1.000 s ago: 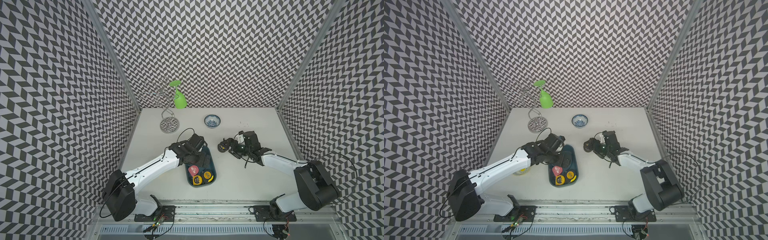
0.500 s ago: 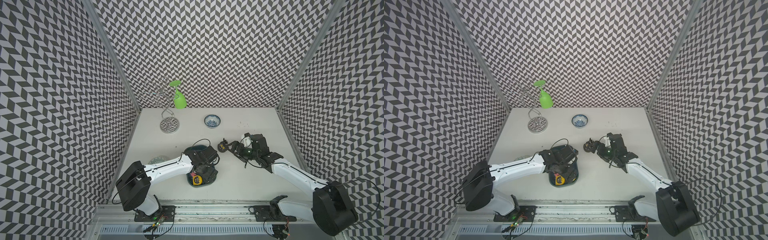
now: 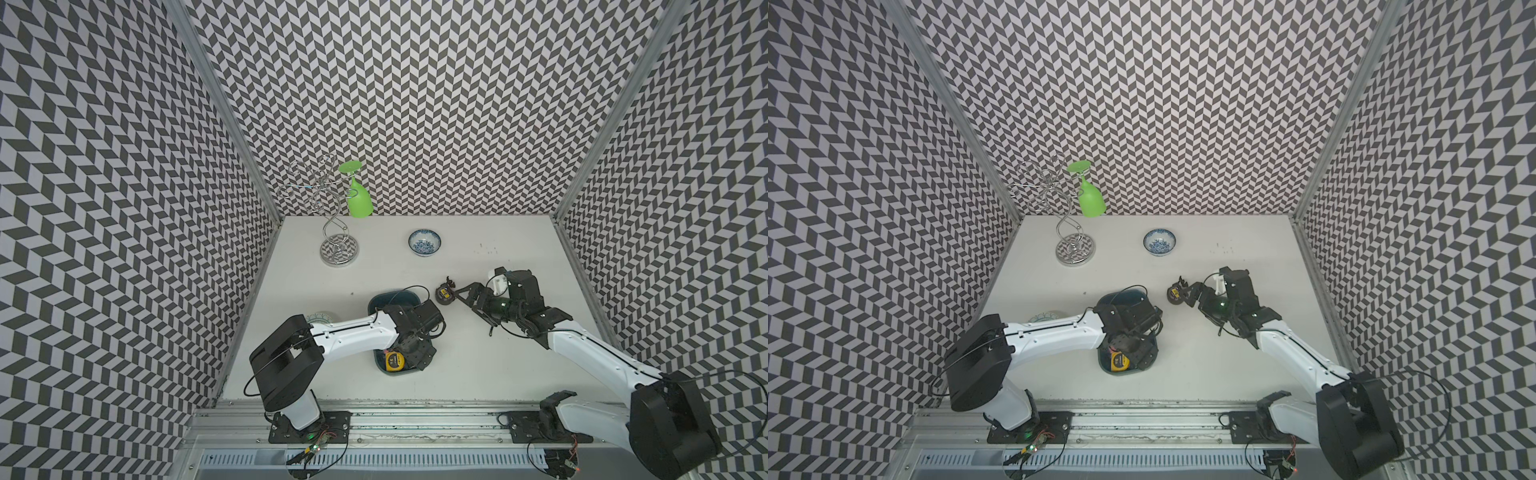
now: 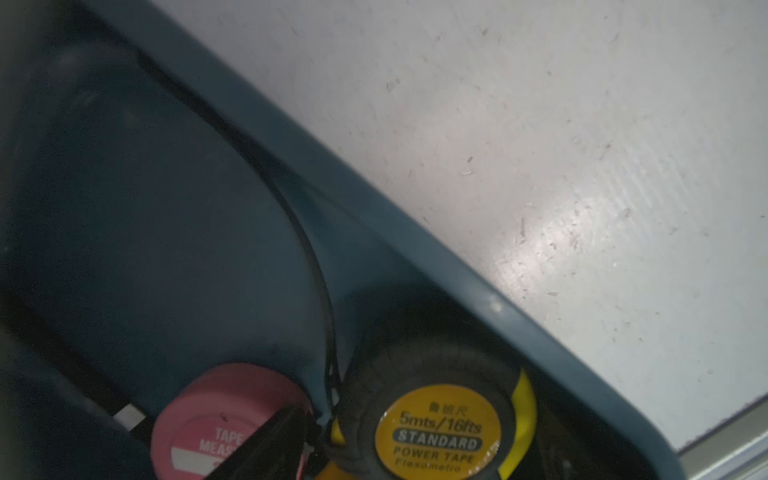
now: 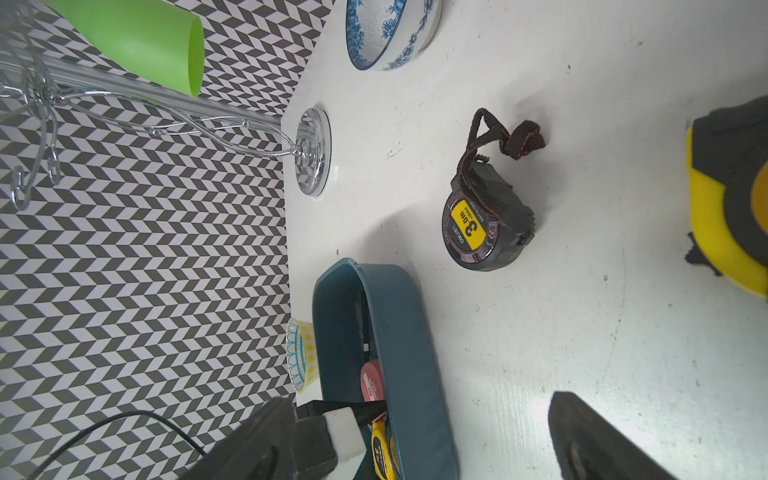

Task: Take the tape measure out of the storage box
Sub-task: Pick up the tape measure from the storage box.

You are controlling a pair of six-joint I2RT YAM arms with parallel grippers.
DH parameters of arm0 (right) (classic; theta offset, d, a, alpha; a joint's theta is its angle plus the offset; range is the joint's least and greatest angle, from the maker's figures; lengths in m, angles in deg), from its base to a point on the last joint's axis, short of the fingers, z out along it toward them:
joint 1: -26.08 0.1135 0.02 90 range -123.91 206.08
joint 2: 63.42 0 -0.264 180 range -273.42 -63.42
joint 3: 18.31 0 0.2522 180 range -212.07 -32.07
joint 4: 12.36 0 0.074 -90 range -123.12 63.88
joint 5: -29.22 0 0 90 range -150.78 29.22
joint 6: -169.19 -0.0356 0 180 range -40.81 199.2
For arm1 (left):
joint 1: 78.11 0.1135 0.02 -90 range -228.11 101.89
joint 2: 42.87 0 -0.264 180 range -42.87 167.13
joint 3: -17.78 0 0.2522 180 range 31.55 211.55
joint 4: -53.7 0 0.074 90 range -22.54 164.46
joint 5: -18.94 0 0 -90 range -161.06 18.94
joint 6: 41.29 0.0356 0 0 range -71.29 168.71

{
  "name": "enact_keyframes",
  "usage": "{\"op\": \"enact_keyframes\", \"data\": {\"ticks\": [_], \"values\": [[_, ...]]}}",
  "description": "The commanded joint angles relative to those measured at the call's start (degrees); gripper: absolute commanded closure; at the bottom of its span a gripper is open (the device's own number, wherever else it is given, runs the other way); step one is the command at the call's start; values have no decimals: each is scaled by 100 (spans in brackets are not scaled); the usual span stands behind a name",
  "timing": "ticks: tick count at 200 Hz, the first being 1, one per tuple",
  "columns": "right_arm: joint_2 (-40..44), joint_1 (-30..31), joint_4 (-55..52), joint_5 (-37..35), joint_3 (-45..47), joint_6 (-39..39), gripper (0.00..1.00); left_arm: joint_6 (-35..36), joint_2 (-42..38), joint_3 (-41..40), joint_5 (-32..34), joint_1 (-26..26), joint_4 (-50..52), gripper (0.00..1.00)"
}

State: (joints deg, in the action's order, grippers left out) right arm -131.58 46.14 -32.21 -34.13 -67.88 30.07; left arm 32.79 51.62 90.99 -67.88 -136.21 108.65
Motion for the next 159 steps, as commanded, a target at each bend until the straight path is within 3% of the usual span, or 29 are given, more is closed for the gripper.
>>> {"op": "enact_keyframes", "data": {"ticks": [1,58,93,159], "values": [[49,-38,106,23,13,17,0,185,145,136,-111,-70,128,11],[-58,-42,185,46,-75,-11,0,305,470,250,-90,-70,179,15],[-78,-46,215,81,-80,-27,0,319,648,360,237,-69,338,1],[-42,-54,246,135,-100,-62,0,413,569,811,546,-74,527,0]]}}
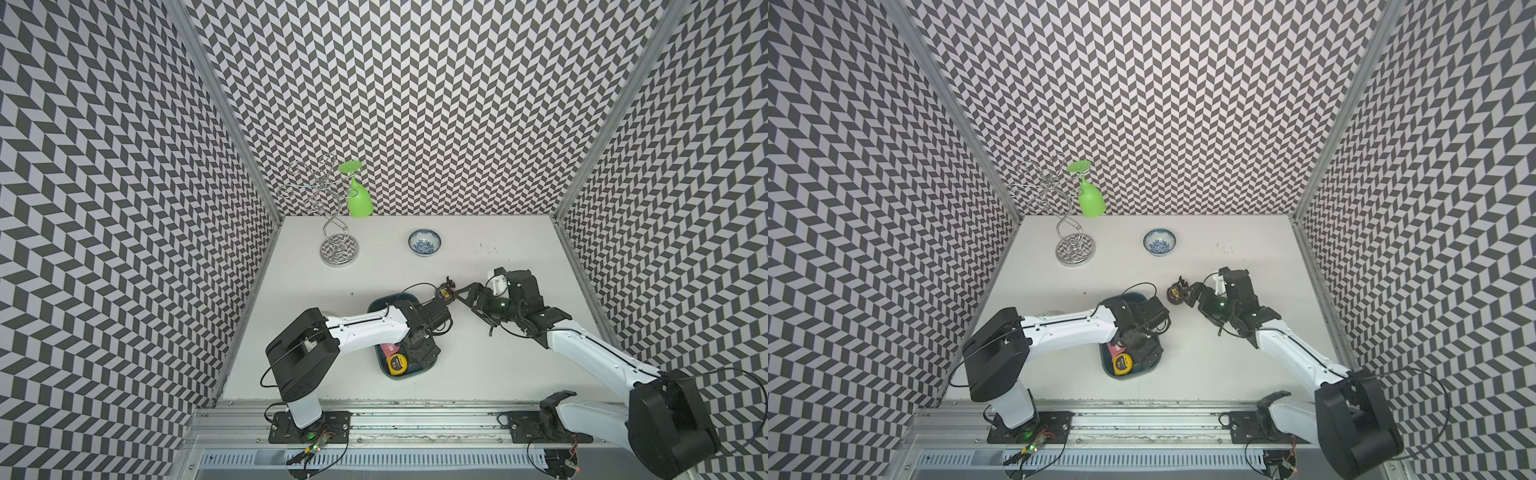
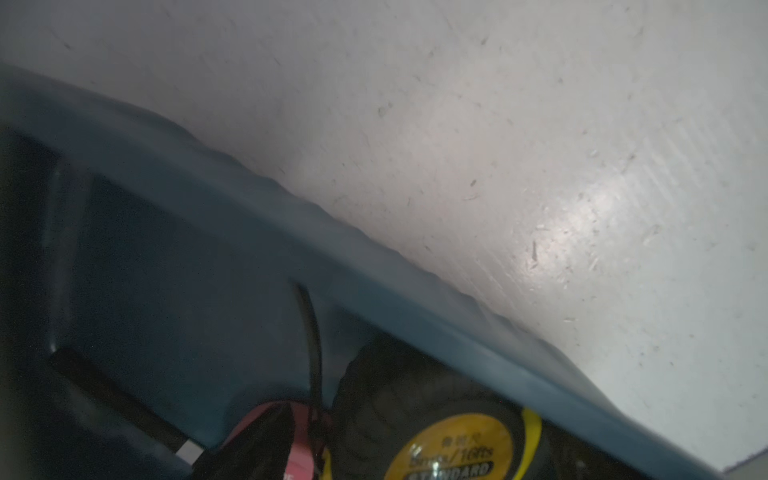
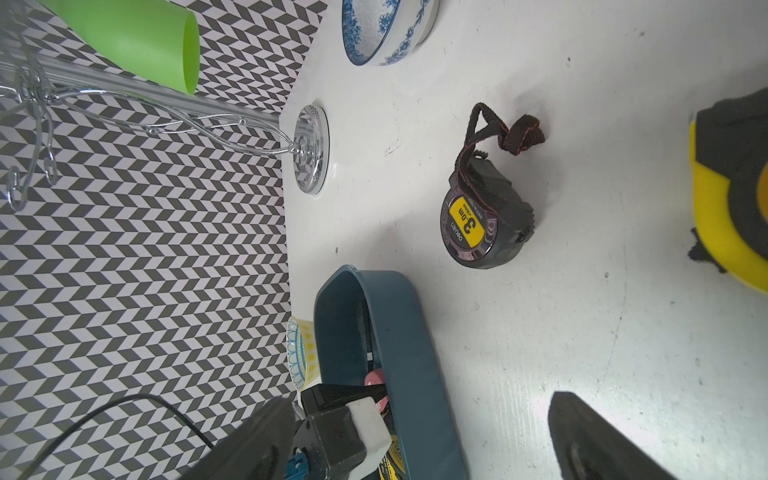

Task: Take the tape measure out of the storage box
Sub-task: Pick up the tape measure from the storage box.

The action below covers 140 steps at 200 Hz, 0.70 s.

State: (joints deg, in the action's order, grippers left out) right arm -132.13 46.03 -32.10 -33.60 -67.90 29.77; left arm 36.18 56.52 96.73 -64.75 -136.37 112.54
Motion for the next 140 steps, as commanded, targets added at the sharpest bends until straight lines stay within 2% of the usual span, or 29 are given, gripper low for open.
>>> {"op": "enact_keyframes", "data": {"ticks": [1,140], "values": [[14,-48,232,84,-103,-32,1,75,75,242,241,-56,140,0],[37,-61,276,180,-111,-145,0,515,487,231,-33,-45,180,0]]}}
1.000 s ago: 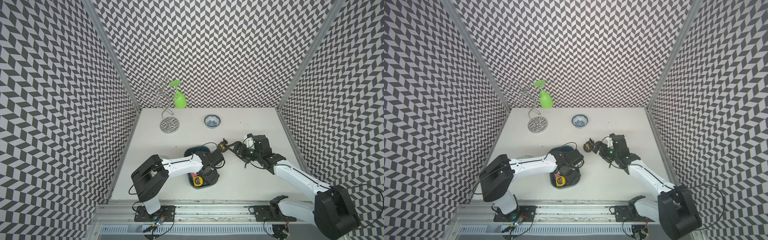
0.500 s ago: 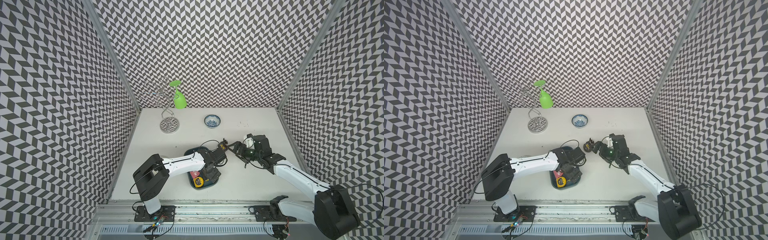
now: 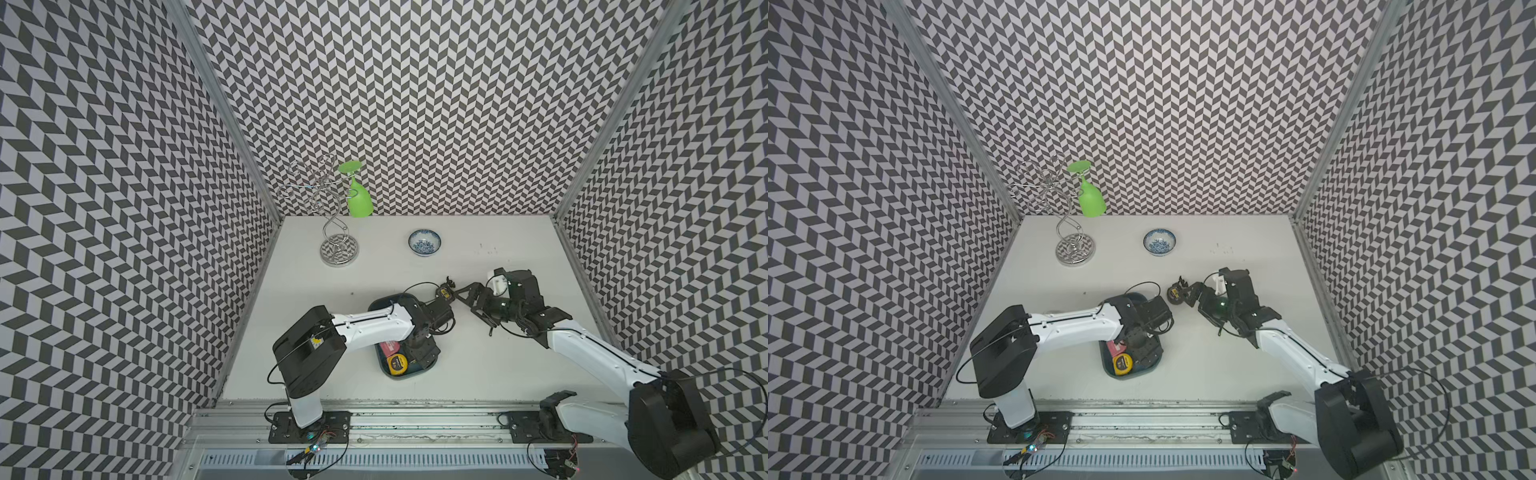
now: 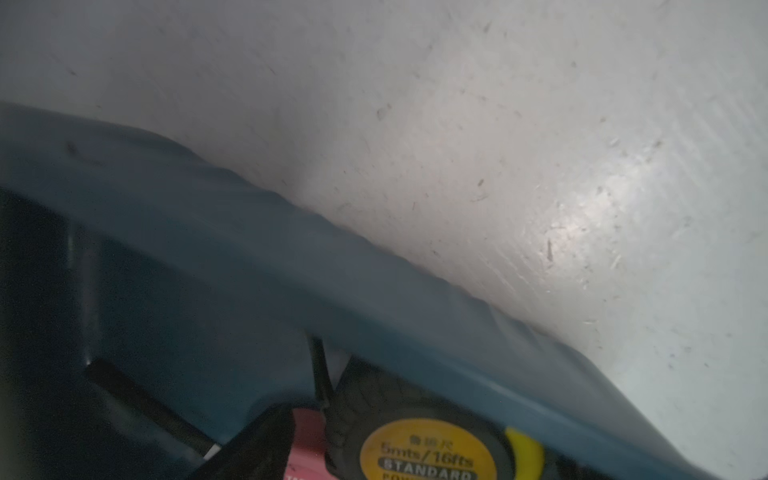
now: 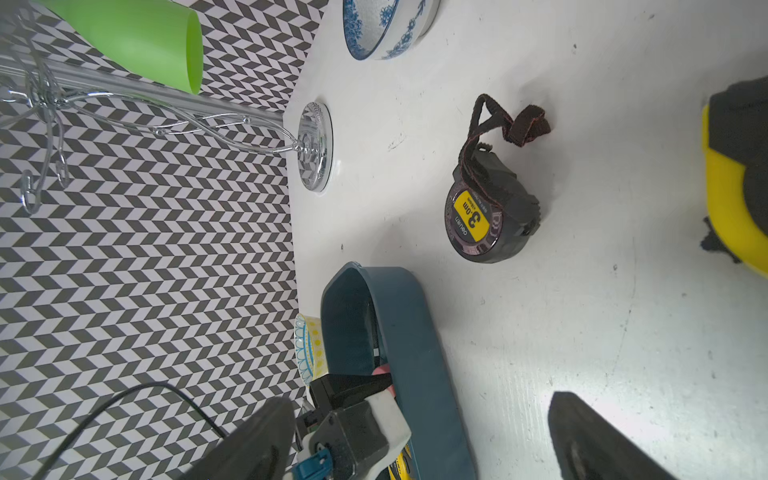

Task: Take the tape measure out of the storage box
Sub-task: Pick up the tape measure from the storage box.

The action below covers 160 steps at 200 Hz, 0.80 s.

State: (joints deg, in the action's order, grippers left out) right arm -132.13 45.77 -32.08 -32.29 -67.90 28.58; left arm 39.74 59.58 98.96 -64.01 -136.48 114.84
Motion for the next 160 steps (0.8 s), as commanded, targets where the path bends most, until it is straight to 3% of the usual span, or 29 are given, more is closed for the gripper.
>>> {"op": "enact_keyframes", "data": {"ticks": [1,80,104,132,160], "values": [[35,-35,276,50,-109,-27,0,159,180,8,-107,-34,-51,0],[42,-35,287,15,-141,-45,0,201,205,174,-24,-8,-206,7],[48,-35,292,25,-156,-54,0,209,236,175,-28,-8,-270,15],[44,-35,290,21,-160,-46,0,176,258,179,-19,-1,-292,36],[43,-35,284,34,-166,-36,0,52,161,265,-19,51,-189,69]]}}
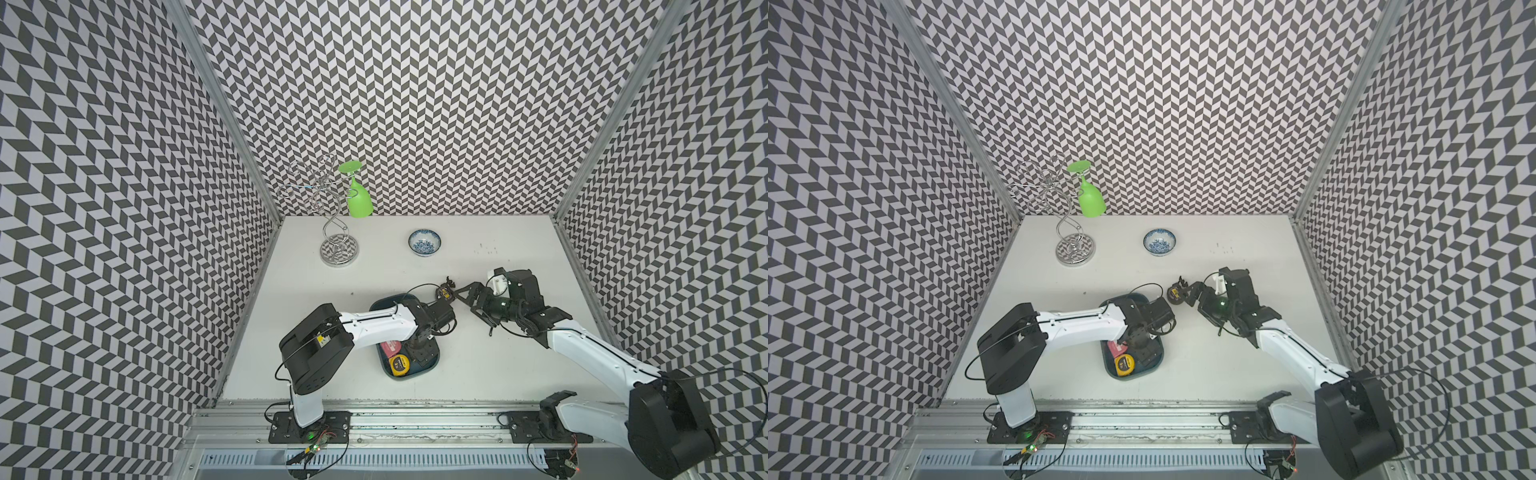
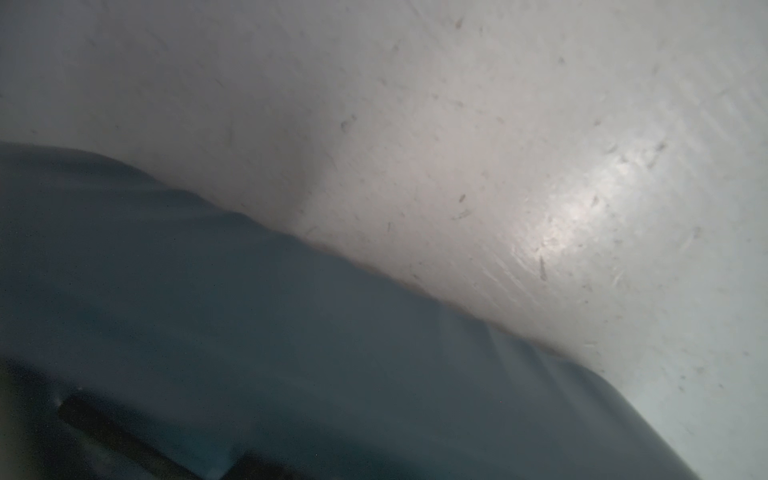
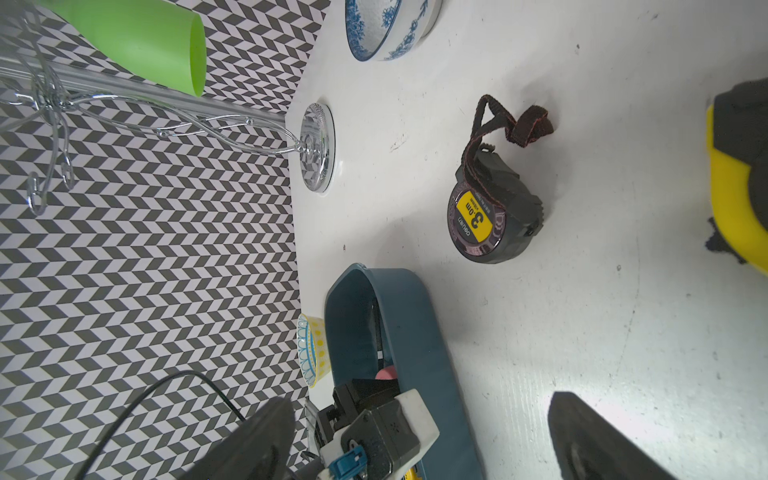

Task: Take the tape measure out of the storage box
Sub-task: Pick up the tape measure from the storage box, then place the tape measure at the center of the board.

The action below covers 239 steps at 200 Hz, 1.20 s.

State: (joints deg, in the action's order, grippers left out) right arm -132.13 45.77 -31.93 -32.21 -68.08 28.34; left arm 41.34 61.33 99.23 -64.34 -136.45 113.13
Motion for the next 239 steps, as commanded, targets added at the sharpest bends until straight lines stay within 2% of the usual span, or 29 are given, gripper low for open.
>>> {"op": "enact_keyframes", "data": {"ticks": [1,23,43,79,107,160,197,239], "values": [[47,-35,266,29,-146,-8,0,-111,-19,242,13,50,-3,70],[69,-35,262,50,-164,55,0,-326,-134,466,39,129,314,90],[84,-32,226,46,-196,168,0,-675,-313,728,49,246,616,100],[165,-30,190,18,-204,346,0,-1478,-783,1159,-146,603,881,100],[294,-35,208,-34,-179,445,0,-2396,-1161,1459,-383,997,999,100],[606,70,625,-1,-1,558,0,-3674,-1837,1680,-889,1763,710,100],[783,419,1100,-203,68,693,0,-4392,-1955,1810,-1249,1914,288,100],[784,888,1691,-676,76,739,0,-5282,-2048,1483,-1751,1945,-647,100]]}}
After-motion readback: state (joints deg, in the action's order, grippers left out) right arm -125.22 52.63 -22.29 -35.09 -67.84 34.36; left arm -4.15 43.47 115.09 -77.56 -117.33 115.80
